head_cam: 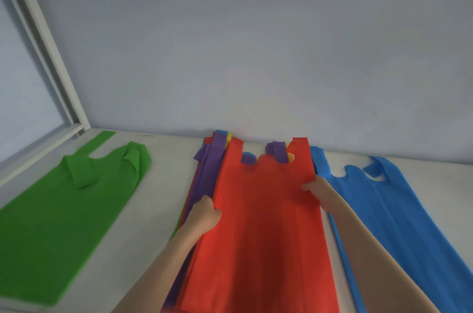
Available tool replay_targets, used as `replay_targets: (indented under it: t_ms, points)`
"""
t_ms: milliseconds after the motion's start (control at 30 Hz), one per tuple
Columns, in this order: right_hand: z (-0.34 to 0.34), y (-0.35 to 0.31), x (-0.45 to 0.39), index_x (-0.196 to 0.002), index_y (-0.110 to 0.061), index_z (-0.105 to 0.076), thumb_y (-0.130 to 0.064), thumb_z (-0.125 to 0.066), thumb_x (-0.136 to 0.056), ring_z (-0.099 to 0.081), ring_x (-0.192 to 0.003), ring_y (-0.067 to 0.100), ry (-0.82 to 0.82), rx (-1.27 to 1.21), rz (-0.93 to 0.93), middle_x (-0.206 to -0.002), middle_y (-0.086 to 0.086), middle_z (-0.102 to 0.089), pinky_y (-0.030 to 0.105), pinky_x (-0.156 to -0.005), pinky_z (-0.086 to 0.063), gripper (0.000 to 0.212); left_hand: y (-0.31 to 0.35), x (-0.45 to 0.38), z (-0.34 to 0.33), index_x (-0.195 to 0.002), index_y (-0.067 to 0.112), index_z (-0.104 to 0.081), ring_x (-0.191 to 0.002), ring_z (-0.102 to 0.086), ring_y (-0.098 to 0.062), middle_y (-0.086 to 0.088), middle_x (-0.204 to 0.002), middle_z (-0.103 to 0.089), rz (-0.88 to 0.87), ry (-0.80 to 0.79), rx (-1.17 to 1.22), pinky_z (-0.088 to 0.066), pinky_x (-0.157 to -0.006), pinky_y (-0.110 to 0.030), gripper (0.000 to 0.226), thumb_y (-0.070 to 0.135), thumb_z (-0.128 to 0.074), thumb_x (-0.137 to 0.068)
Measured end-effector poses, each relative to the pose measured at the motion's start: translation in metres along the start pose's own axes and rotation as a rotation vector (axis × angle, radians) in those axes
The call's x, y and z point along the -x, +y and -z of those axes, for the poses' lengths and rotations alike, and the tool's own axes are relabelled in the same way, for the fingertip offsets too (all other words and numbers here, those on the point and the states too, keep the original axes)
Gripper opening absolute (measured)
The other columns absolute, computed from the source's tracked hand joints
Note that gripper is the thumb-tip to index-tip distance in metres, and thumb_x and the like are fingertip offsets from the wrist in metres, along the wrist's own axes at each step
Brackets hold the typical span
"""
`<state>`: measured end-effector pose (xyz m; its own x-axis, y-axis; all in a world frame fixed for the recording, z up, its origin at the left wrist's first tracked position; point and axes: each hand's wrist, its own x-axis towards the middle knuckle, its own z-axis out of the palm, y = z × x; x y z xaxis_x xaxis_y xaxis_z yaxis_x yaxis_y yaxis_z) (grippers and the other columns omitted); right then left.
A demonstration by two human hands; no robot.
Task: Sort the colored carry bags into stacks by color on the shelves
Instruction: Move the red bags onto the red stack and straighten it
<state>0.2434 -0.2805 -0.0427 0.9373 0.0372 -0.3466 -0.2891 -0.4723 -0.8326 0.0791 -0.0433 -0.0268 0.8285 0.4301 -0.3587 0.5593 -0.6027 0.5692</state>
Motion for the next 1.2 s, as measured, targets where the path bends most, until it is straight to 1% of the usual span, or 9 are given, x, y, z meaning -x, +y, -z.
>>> replay_targets:
  t_ms: [133,267,433,567,667,800,900,1033,1200]
  points:
    - [-0.001,0.006,-0.006,-0.120,-0.003,-0.052,-0.009,-0.050,-0.090,-0.059,-0.095,0.028,-0.109,-0.018,-0.010,-0.109,0.019,-0.061,0.044,-0.089,-0.049,0.031,0.007,0.004,-0.002,-0.122,0.000,-0.044,-0.115,-0.055,-0.033,-0.018,-0.126,-0.056,0.036,0.044,-0.010,-0.044,-0.095,-0.036,0.033,0.014,-0.037,-0.094]
    - [0.002,0.001,-0.015,-0.097,-0.012,-0.056,0.002,-0.044,-0.082,-0.050,-0.082,0.023,-0.124,0.121,0.102,-0.091,0.014,-0.055,0.033,-0.071,-0.041,0.024,0.020,0.011,-0.003,-0.122,-0.002,-0.042,-0.117,-0.054,-0.035,-0.022,-0.128,-0.054,0.053,0.088,-0.001,-0.043,-0.095,-0.037,0.031,0.010,-0.036,-0.095]
    - [0.048,-0.026,-0.012,-0.097,-0.009,-0.055,0.010,-0.042,-0.079,-0.048,-0.075,0.020,-0.110,0.055,0.217,-0.085,0.013,-0.053,0.026,-0.059,-0.034,0.030,0.075,0.030,-0.004,-0.111,0.001,-0.047,-0.113,-0.056,-0.035,-0.023,-0.124,-0.057,-0.015,0.149,0.080,-0.043,-0.086,-0.035,0.023,0.014,-0.039,-0.094]
    - [0.153,-0.039,-0.025,-0.089,-0.006,-0.057,0.009,-0.044,-0.077,-0.042,-0.058,0.019,-0.060,0.034,0.270,-0.069,0.013,-0.049,0.028,-0.058,-0.032,0.023,0.157,0.053,-0.021,-0.121,0.003,-0.050,-0.103,-0.060,-0.033,-0.010,-0.114,-0.061,-0.159,0.190,0.207,-0.044,-0.078,-0.035,0.033,0.015,-0.040,-0.092]
    - [0.268,-0.049,-0.027,-0.095,-0.006,-0.059,0.008,-0.046,-0.077,-0.044,-0.056,0.020,-0.011,0.059,0.343,-0.064,0.013,-0.051,0.029,-0.058,-0.033,0.026,0.241,0.084,-0.046,-0.092,0.011,-0.057,-0.076,-0.049,-0.022,-0.006,-0.077,-0.050,-0.335,0.189,0.348,-0.036,-0.067,-0.031,0.017,0.008,-0.041,-0.089]
    - [0.419,-0.050,-0.019,-0.076,-0.009,-0.059,0.008,-0.045,-0.078,-0.053,-0.033,0.006,0.105,0.054,0.389,-0.038,-0.001,-0.059,0.017,-0.043,-0.041,0.022,0.348,0.119,-0.105,-0.093,0.015,-0.051,-0.073,-0.044,-0.021,-0.010,-0.079,-0.048,-0.473,0.118,0.598,-0.034,-0.064,-0.031,0.015,0.006,-0.041,-0.086]
    - [0.493,-0.020,-0.029,-0.072,-0.011,-0.057,0.010,-0.046,-0.079,-0.051,-0.027,0.000,0.183,0.026,0.364,-0.033,-0.007,-0.058,0.011,-0.034,-0.041,0.024,0.403,0.127,-0.171,-0.107,0.016,-0.048,-0.067,-0.050,-0.016,0.001,-0.079,-0.053,-0.441,0.098,0.641,-0.040,-0.067,-0.029,0.020,0.009,-0.043,-0.089]
    - [0.533,0.078,-0.072,-0.089,-0.002,-0.062,0.009,-0.047,-0.080,-0.053,-0.027,0.003,0.205,0.028,0.195,-0.037,-0.001,-0.060,0.015,-0.036,-0.044,0.020,0.433,0.122,-0.270,-0.100,0.018,-0.046,-0.067,-0.050,-0.009,0.003,-0.078,-0.052,-0.306,-0.038,0.547,-0.039,-0.061,-0.027,0.012,0.010,-0.041,-0.093]
    - [0.525,0.189,-0.107,-0.080,0.002,-0.057,0.004,-0.053,-0.073,-0.048,-0.041,0.016,0.173,0.138,-0.006,-0.060,0.012,-0.049,0.024,-0.049,-0.030,0.008,0.416,0.106,-0.362,-0.109,0.003,-0.051,-0.108,-0.060,-0.031,-0.019,-0.118,-0.061,-0.091,-0.175,0.240,-0.047,-0.084,-0.034,0.022,0.012,-0.041,-0.092]
